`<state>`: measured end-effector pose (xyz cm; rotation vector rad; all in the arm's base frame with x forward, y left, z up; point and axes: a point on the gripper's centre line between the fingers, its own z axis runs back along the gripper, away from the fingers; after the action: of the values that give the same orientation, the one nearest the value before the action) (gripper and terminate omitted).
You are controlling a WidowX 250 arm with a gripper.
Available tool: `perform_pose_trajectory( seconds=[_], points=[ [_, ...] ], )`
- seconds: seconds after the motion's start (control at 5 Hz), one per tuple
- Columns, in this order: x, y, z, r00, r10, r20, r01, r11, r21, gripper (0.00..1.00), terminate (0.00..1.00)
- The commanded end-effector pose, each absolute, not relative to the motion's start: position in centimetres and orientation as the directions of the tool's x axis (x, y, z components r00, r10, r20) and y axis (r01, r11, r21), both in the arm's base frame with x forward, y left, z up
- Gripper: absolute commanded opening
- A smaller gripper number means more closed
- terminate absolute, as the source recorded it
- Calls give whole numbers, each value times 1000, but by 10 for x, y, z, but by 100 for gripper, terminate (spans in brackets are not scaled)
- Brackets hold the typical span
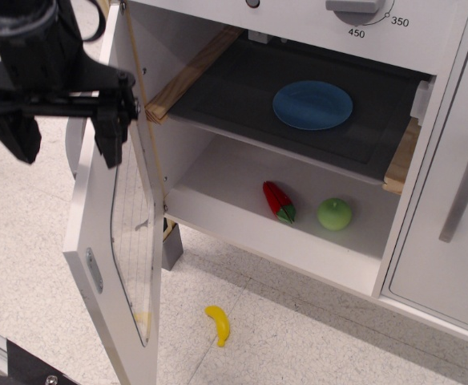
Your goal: Close oven
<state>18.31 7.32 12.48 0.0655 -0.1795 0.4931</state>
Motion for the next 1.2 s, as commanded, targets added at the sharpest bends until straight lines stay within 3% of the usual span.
perform_pose_trajectory(
  seconds=[0.0, 1.0],
  points=[
    [199, 54, 107, 807, 577, 127, -579, 815, -24, 100, 0],
    [290, -28, 105, 530, 841, 107, -839, 538, -77, 100, 0]
  ],
)
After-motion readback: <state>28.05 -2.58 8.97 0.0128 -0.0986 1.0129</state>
